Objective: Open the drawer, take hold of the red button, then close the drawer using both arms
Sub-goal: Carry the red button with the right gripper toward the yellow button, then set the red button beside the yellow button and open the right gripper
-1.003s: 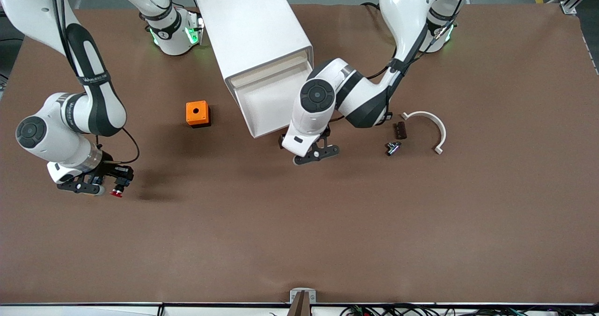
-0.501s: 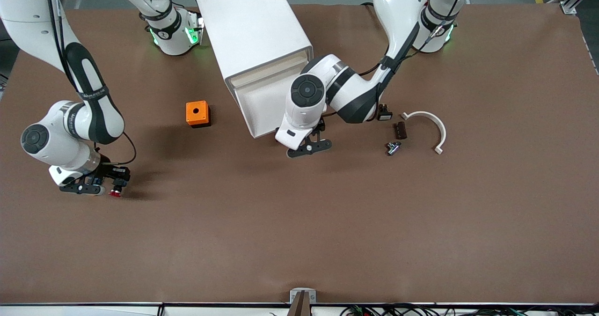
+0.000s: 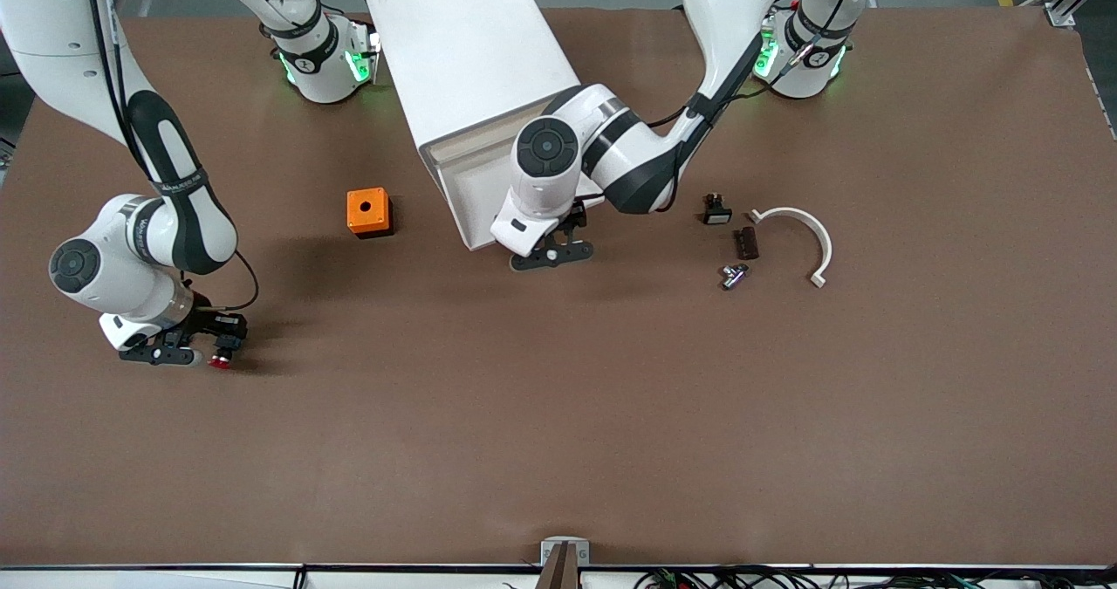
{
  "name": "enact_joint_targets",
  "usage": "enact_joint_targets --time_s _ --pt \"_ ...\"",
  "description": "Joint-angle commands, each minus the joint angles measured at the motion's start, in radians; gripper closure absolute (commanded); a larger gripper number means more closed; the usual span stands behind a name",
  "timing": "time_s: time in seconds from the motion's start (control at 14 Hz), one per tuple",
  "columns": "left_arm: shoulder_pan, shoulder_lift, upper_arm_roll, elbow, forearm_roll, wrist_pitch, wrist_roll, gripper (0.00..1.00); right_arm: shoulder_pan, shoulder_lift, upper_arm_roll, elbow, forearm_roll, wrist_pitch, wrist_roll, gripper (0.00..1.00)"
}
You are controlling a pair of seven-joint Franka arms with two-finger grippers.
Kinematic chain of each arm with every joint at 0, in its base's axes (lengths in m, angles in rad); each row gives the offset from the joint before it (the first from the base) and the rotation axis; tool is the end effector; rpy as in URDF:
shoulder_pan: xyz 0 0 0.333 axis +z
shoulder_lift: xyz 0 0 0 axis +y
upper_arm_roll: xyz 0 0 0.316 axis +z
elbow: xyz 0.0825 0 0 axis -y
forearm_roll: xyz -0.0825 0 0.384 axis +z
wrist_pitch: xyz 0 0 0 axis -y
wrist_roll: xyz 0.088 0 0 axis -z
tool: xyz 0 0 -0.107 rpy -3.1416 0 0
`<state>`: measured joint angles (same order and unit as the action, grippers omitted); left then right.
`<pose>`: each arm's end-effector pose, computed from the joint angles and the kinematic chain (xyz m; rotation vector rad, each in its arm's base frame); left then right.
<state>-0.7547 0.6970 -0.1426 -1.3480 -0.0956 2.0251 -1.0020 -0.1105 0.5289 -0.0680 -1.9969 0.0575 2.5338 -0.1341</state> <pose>0.4695 -0.5610 0.3161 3.0288 0.2728 -0.2320 0.5992 -0.1079 0.1928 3.1362 -0.1287 0.0149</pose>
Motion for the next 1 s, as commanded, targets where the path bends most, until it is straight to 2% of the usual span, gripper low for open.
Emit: enact_joint_targets --time_s 0.0,0.07,0.14,0.36,0.72,0.93 --pt "-0.003 0.007 -0.040 -0.003 -0.021 -0.006 0.003 0.00 -0.034 0.002 0.020 0.015 -0.004 -0.032 0.004 1.00" --pt "-0.003 0.009 -0.054 -0.003 -0.048 -0.006 0.005 0.00 -0.034 0.000 0.020 0.016 -0.004 -0.039 0.002 0.75" --pt "-0.008 0.010 -0.057 -0.003 -0.071 -0.006 0.005 0.00 -0.026 0.002 0.020 0.016 -0.004 -0.041 0.002 0.01" --pt "-0.006 0.009 -0.057 -0.003 -0.076 -0.006 0.005 0.00 -0.011 -0.009 0.024 0.056 -0.004 -0.117 -0.001 0.00" --pt "-0.008 0.009 -0.058 -0.003 -0.107 -0.006 0.003 0.00 -0.009 -0.041 0.028 0.297 -0.005 -0.510 -0.013 0.00" --pt "-0.009 0.009 -0.058 -0.003 -0.177 -0.006 0.005 0.00 -0.011 -0.102 0.028 0.384 -0.005 -0.665 -0.012 0.00"
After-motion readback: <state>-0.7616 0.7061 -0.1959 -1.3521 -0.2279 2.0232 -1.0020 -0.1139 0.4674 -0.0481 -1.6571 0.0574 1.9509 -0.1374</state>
